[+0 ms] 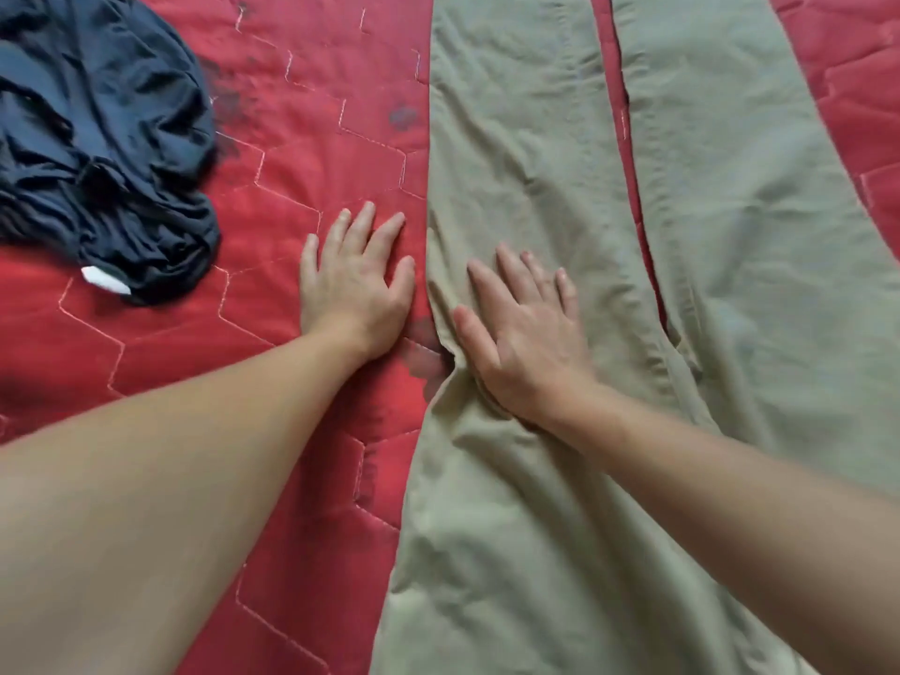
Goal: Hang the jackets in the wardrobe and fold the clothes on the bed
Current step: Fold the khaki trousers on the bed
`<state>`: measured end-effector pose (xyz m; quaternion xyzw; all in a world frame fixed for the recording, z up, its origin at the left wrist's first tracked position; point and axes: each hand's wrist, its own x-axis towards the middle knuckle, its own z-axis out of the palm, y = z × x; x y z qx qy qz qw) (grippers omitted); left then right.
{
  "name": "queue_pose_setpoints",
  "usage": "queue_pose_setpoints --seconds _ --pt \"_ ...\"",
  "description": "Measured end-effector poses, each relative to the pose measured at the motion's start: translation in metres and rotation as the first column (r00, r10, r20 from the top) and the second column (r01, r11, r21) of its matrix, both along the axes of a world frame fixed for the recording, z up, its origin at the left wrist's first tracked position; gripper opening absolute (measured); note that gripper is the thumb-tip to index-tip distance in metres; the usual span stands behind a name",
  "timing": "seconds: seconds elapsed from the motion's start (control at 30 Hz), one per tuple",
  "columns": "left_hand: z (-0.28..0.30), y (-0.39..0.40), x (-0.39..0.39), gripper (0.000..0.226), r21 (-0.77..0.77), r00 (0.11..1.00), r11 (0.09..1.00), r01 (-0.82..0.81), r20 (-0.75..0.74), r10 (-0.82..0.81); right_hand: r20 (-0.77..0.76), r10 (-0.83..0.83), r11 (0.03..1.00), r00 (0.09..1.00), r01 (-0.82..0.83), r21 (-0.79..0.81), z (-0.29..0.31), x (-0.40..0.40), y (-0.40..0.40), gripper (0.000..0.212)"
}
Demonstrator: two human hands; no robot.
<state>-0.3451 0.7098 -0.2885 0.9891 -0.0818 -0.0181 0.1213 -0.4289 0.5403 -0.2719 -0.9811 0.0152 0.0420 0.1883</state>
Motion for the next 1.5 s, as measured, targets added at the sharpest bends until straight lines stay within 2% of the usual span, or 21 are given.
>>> queue_pose_setpoints --seconds 0.17,0.33,0.4,0.47,0.57,0.63,0.7,0.8,0.93,1.03,1.1,1.2,1.27,1.33,1.43,1.5 --pt "0.013 0.003 -0.112 0.046 -0.158 0.999 0.987 0.011 -0.045 -0.018 -0.022 0.001 0.995 1.000 -0.004 -0.104 0.005 -0.100 0.006 0.069" --pt "0.037 -0.003 -0.224 0.035 -0.414 0.981 0.894 -0.171 -0.153 0.117 -0.103 -0.062 0.991 0.993 0.049 -0.124 0.008 -0.167 0.020 0.072" --pt "0.039 -0.002 -0.245 0.027 -0.412 0.972 0.887 -0.207 -0.193 0.138 -0.118 -0.062 0.990 0.991 0.046 -0.137 0.009 -0.191 0.024 0.073" --pt "0.041 0.003 -0.256 0.022 -0.428 0.934 0.838 -0.339 -0.257 0.247 -0.160 -0.029 0.989 0.987 0.006 -0.145 0.013 -0.215 0.031 0.073" --pt "0.044 0.015 -0.273 0.030 -0.442 0.855 0.735 -0.514 -0.334 0.397 -0.188 0.059 0.984 0.980 -0.088 -0.153 0.023 -0.248 0.037 0.071" --pt "0.046 0.023 -0.286 0.037 -0.369 0.805 0.725 -0.582 -0.391 0.447 -0.223 0.112 0.975 0.968 -0.150 -0.162 0.029 -0.268 0.039 0.071" --pt "0.048 0.032 -0.303 0.042 -0.276 0.772 0.750 -0.601 -0.443 0.455 -0.238 0.143 0.970 0.961 -0.184 -0.158 0.033 -0.287 0.037 0.070" --pt "0.054 0.044 -0.337 0.044 -0.224 0.739 0.762 -0.607 -0.512 0.438 -0.258 0.194 0.958 0.946 -0.239 -0.155 0.041 -0.311 0.025 0.071" --pt "0.061 0.047 -0.388 0.048 -0.206 0.727 0.794 -0.572 -0.574 0.375 -0.252 0.280 0.924 0.926 -0.331 -0.190 0.056 -0.348 -0.005 0.071" --pt "0.071 0.042 -0.410 0.051 -0.243 0.729 0.781 -0.576 -0.585 0.355 -0.241 0.312 0.901 0.919 -0.366 -0.231 0.058 -0.380 -0.034 0.078" --pt "0.076 0.033 -0.426 0.072 -0.220 0.794 0.838 -0.500 -0.503 0.342 -0.258 0.248 0.919 0.934 -0.311 -0.242 0.059 -0.401 -0.052 0.081" --pt "0.081 0.013 -0.456 0.098 -0.007 0.916 0.960 -0.281 -0.299 0.266 -0.326 0.118 0.949 0.938 -0.203 -0.241 0.062 -0.433 -0.069 0.086" --pt "0.080 0.002 -0.472 0.102 0.093 0.953 0.980 -0.174 -0.236 0.192 -0.364 0.133 0.941 0.922 -0.233 -0.245 0.058 -0.453 -0.074 0.088" --pt "0.078 -0.007 -0.488 0.099 0.198 0.979 0.980 0.022 -0.204 0.019 -0.357 0.165 0.946 0.920 -0.250 -0.207 0.056 -0.470 -0.076 0.087" --pt "0.073 -0.019 -0.509 0.090 0.184 0.905 0.915 0.358 -0.309 -0.292 -0.310 0.112 0.956 0.944 -0.187 -0.226 0.062 -0.482 -0.088 0.087" --pt "0.069 -0.025 -0.522 0.098 0.148 0.847 0.895 0.421 -0.416 -0.330 -0.298 0.042 0.947 0.954 -0.133 -0.293 0.068 -0.487 -0.103 0.077"
